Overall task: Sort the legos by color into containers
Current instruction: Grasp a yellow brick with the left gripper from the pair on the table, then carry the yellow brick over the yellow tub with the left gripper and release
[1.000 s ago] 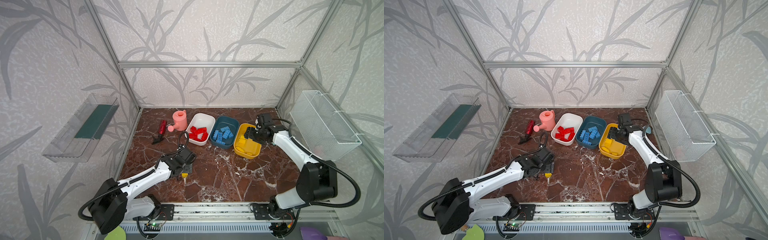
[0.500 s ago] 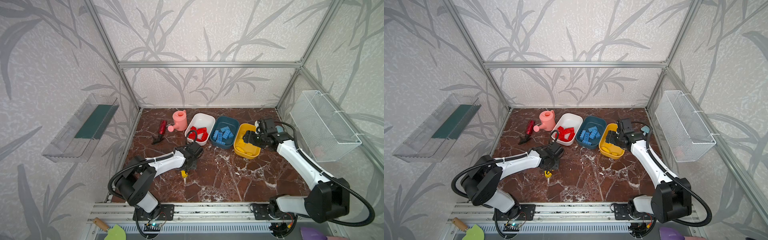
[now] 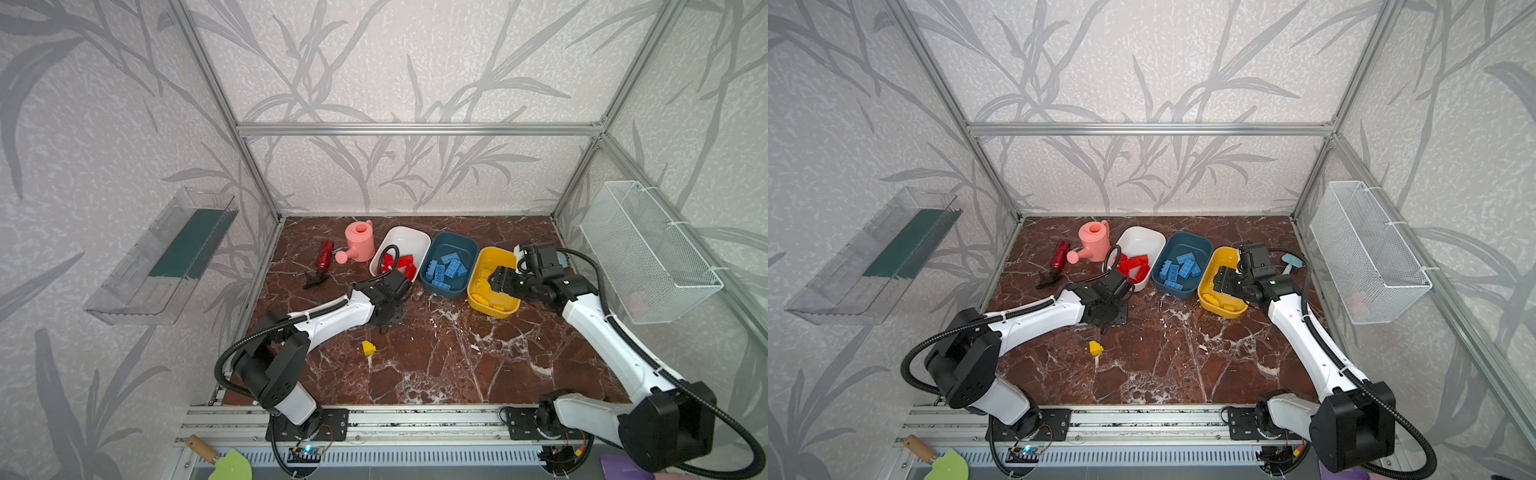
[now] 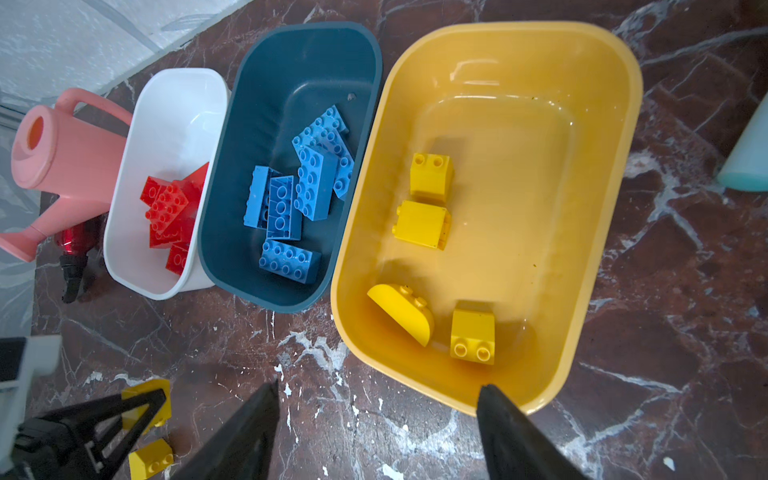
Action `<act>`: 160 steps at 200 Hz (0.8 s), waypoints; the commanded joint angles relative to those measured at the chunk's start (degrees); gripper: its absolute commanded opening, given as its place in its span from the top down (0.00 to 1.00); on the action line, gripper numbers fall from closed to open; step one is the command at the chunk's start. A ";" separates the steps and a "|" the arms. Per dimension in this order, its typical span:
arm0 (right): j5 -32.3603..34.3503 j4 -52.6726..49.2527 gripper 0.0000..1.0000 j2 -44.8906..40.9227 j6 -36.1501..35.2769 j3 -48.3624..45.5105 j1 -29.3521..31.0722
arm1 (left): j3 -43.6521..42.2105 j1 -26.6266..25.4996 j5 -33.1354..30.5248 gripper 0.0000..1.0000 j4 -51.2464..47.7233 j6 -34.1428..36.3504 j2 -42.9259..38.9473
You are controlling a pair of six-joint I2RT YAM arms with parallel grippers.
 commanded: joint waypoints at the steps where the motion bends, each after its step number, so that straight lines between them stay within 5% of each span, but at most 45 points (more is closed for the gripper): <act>1: -2.23 1.18 0.24 -3.32 -0.48 -3.21 -0.01 | 7.09 -0.02 2.11 0.71 -0.75 1.83 0.00; 62: -8.42 4.44 0.24 -16.49 -3.76 -12.91 0.08 | 30.39 -2.07 9.81 0.70 -1.88 5.98 13.58; 160: -15.81 7.83 0.21 -31.71 -4.85 -19.53 0.34 | 76.50 -9.23 17.81 0.70 -13.56 4.63 46.91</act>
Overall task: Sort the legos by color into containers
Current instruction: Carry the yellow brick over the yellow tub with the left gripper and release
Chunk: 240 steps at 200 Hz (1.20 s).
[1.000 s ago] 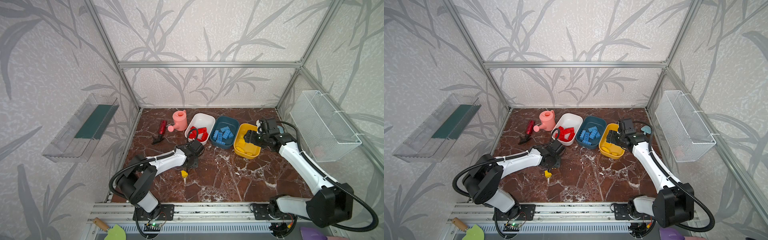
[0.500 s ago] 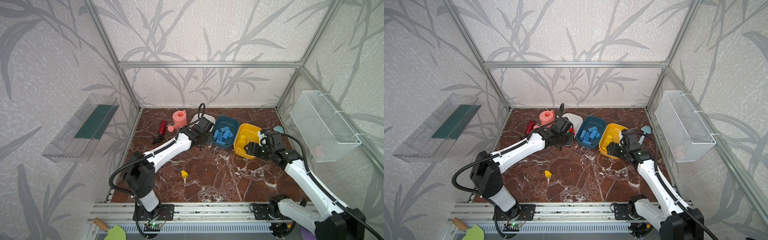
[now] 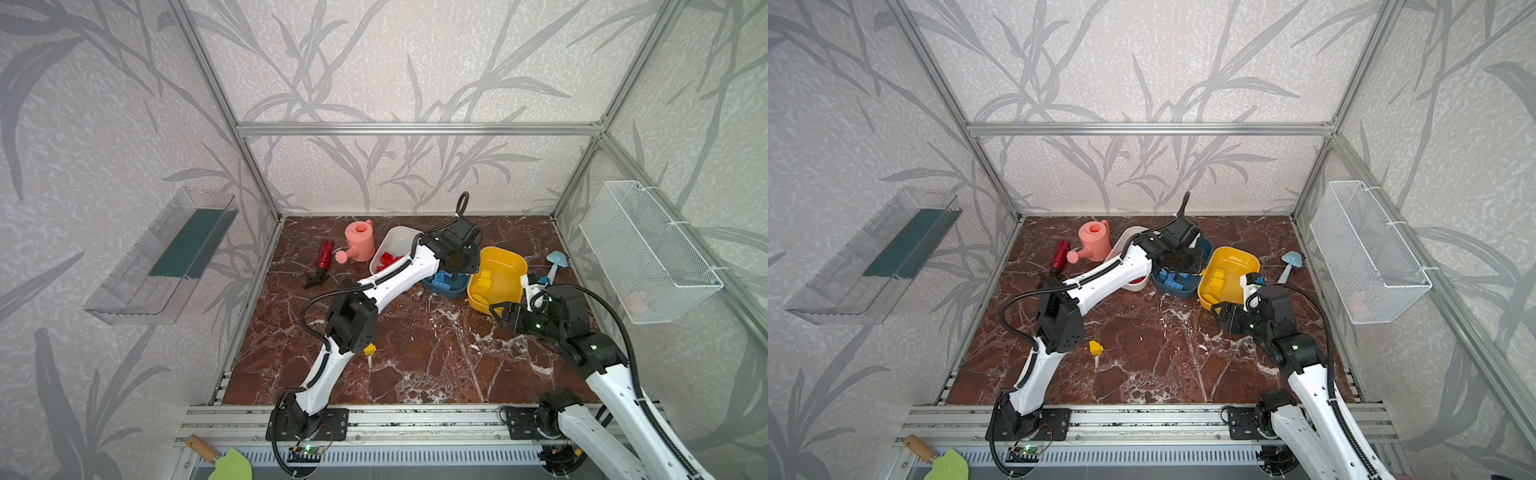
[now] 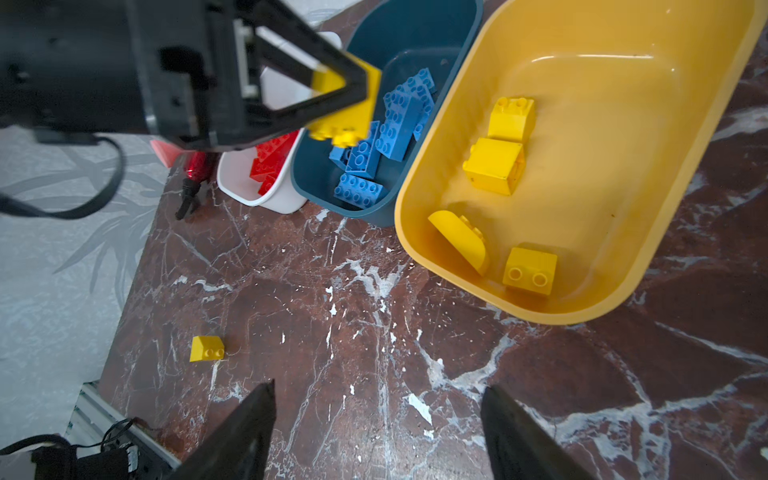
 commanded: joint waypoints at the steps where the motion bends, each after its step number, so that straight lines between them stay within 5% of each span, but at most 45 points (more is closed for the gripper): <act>1: -3.84 3.55 0.21 -2.99 -1.02 -0.47 0.30 | 8.49 -1.05 3.47 0.70 -5.71 -0.89 6.01; 53: -4.55 2.75 0.20 -4.99 -2.07 0.40 0.38 | 18.13 -1.92 7.25 0.68 -6.24 -2.10 14.40; 96: -4.45 0.11 0.19 -5.72 -3.39 2.48 0.38 | 18.10 -2.29 5.58 0.35 -6.43 -1.27 13.12; 130: -5.03 -2.05 0.19 -5.91 -3.99 6.44 0.71 | 14.80 -2.46 1.85 0.26 -6.20 0.62 7.21; 181: 1.83 -7.13 0.19 -2.72 -6.44 12.88 9.14 | -16.01 -1.21 -8.92 0.21 6.31 1.47 -18.23; 240: 14.66 -1.68 0.18 11.85 -7.40 14.35 30.59 | -47.25 3.03 -23.87 0.19 7.71 0.06 -47.78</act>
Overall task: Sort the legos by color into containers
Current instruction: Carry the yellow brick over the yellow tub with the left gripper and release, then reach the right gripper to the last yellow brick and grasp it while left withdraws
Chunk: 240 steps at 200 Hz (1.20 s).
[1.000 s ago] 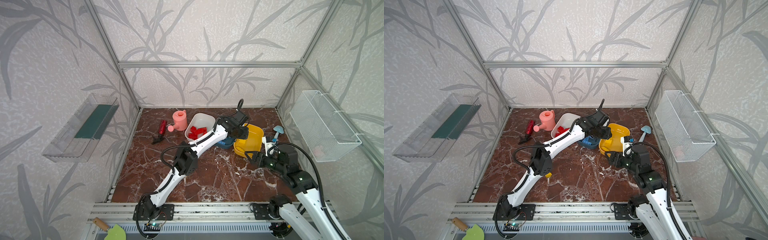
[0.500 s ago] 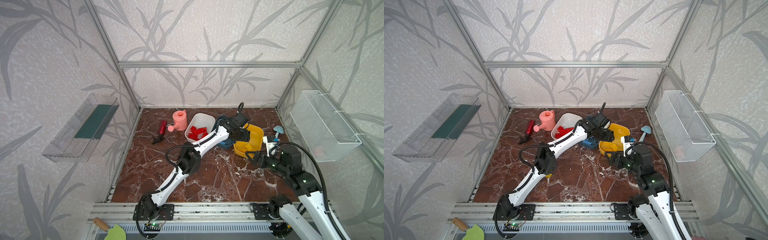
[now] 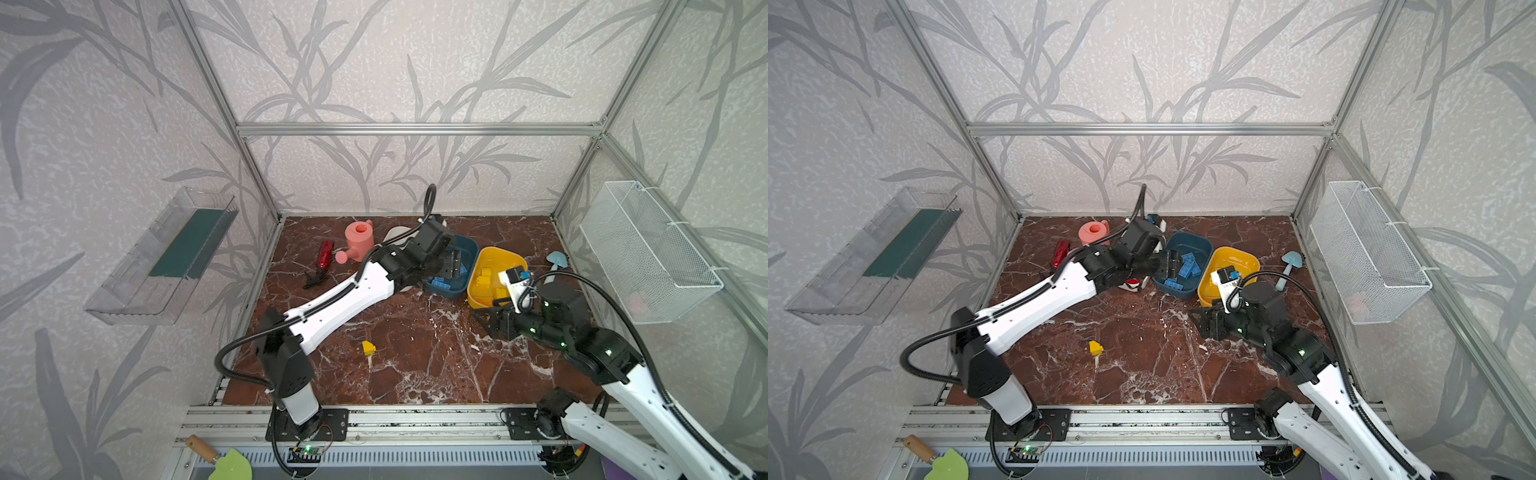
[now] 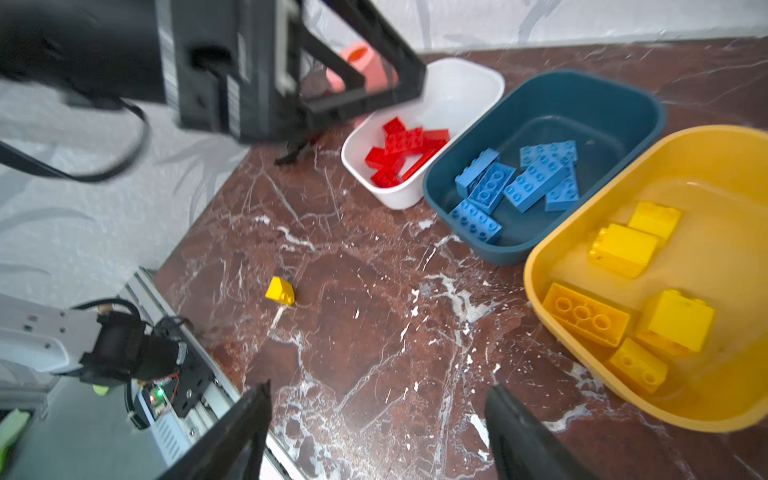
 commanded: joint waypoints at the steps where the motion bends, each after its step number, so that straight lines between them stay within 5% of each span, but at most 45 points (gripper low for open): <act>1: 7.12 2.59 0.17 6.83 -1.12 2.08 7.22 | -9.22 2.22 -8.40 0.18 -0.07 -0.34 -8.85; 45: 17.47 6.95 0.14 25.92 6.02 7.74 21.43 | -24.08 7.08 -18.18 0.16 -3.75 -1.19 -32.52; 87: 22.78 7.97 0.14 42.13 13.11 15.64 30.50 | -28.11 8.21 -28.62 0.12 -10.81 1.90 -49.40; 186: 27.40 -1.14 0.13 71.02 26.87 41.45 37.50 | -37.20 8.22 -32.20 0.10 -18.76 1.00 -67.35; 240: 28.18 -2.52 0.27 78.46 28.96 47.26 38.20 | -38.61 8.18 -33.22 0.09 -20.99 1.06 -72.84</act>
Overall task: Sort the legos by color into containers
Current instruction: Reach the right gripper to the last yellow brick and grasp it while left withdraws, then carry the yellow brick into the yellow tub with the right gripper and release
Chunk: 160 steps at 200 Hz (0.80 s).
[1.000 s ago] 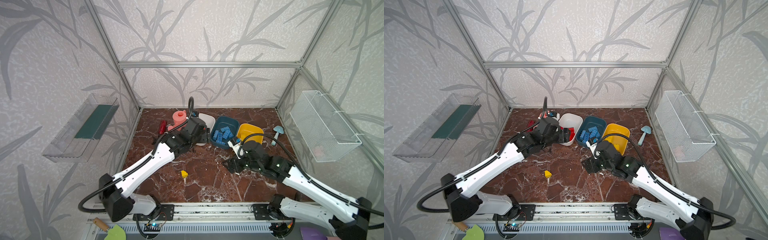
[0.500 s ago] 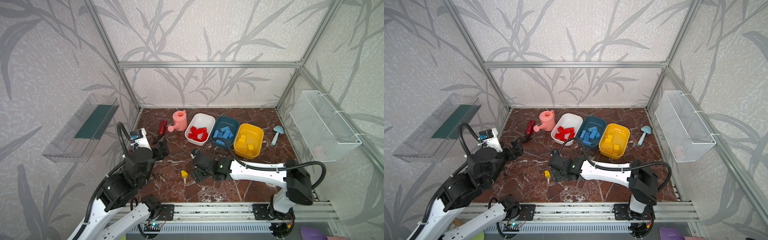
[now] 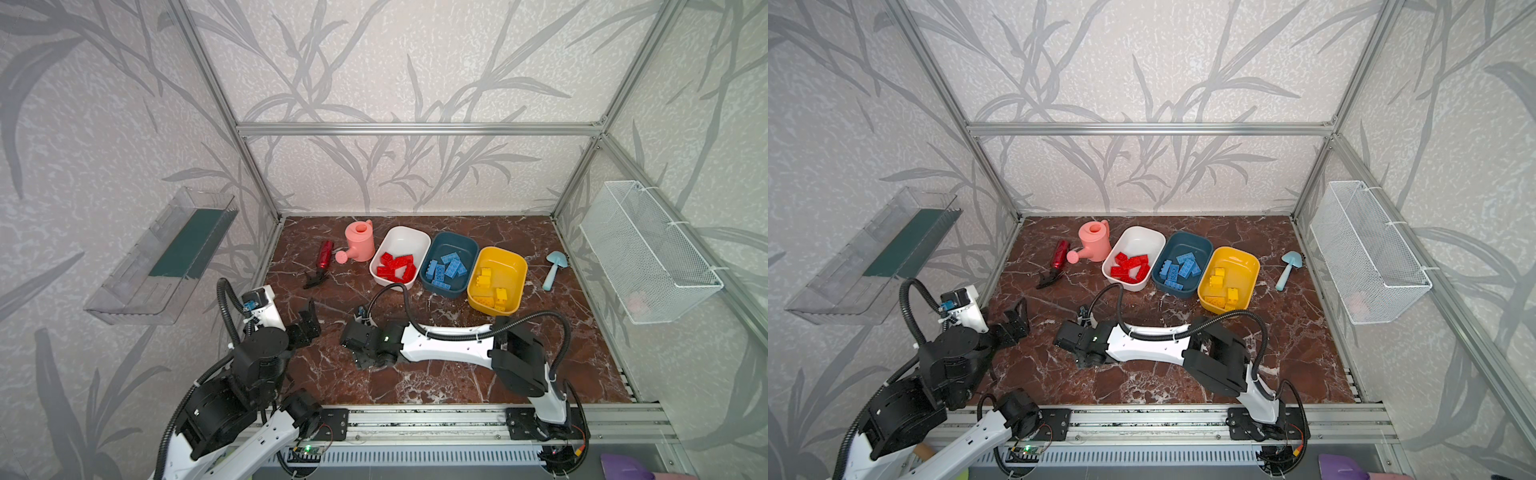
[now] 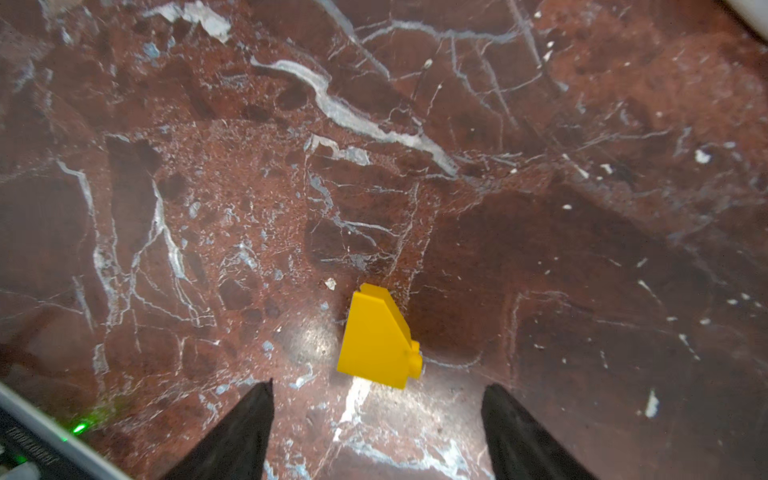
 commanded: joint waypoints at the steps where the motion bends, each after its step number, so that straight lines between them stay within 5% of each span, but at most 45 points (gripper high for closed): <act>1: 1.80 -2.49 0.27 1.75 2.14 2.17 0.35 | -1.38 0.18 -2.28 0.09 -2.50 -0.29 -1.56; 160: 3.82 -0.23 0.52 8.12 0.33 3.83 -0.79 | -2.77 0.20 -0.68 0.08 -2.09 -0.06 -1.77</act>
